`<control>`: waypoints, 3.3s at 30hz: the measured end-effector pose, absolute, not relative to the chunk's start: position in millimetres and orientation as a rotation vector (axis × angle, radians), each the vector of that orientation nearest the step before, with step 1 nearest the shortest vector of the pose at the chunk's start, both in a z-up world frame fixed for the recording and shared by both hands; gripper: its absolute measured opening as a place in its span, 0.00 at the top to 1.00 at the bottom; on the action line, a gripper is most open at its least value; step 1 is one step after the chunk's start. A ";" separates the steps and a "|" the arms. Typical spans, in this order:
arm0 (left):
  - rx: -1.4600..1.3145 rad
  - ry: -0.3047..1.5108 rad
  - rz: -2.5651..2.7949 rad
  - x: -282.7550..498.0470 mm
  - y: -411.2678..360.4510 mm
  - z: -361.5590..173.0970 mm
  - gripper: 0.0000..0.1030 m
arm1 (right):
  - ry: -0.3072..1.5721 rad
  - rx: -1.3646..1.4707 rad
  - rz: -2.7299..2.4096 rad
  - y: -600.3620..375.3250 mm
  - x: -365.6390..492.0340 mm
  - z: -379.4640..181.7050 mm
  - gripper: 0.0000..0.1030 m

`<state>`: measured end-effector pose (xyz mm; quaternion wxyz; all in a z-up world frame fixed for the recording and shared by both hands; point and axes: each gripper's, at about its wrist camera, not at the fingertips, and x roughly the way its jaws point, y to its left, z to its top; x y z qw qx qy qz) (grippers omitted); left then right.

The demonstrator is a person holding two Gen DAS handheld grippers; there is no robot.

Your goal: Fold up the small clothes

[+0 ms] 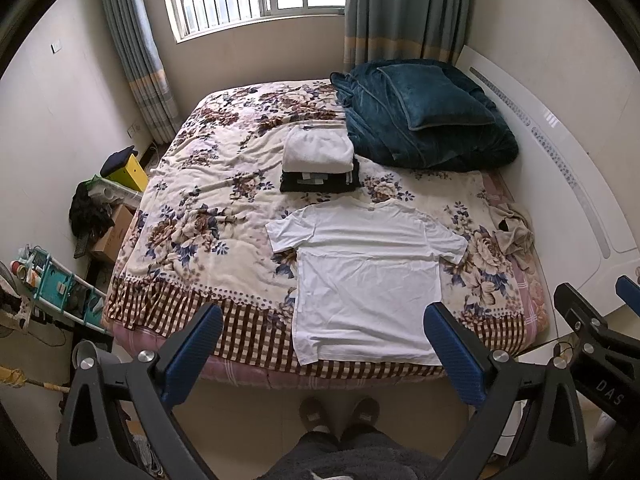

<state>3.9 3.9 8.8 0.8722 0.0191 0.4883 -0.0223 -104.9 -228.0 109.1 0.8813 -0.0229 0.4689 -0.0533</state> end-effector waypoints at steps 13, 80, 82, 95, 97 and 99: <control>0.041 1.015 -0.047 5.5 7.7 12.6 0.01 | 0.969 -0.049 -0.111 -225.2 -108.0 110.6 0.00; 0.131 1.048 -0.049 153.9 -11.7 -108.3 0.00 | 1.036 0.118 -0.370 -276.0 1.9 6.4 0.00; 0.153 1.079 -0.032 179.4 -24.1 -135.6 0.00 | 1.067 0.156 -0.412 -294.7 28.5 -28.0 0.00; 0.179 1.259 0.088 317.9 -104.1 -341.1 0.00 | 1.295 0.438 -0.563 -441.9 195.7 -315.1 0.00; 0.162 1.317 0.108 335.7 -112.4 -385.6 0.00 | 1.336 0.539 -0.601 -472.9 212.4 -377.0 0.00; 0.157 1.364 0.133 348.2 -117.2 -426.6 0.00 | 1.357 0.622 -0.625 -493.4 218.2 -421.0 0.00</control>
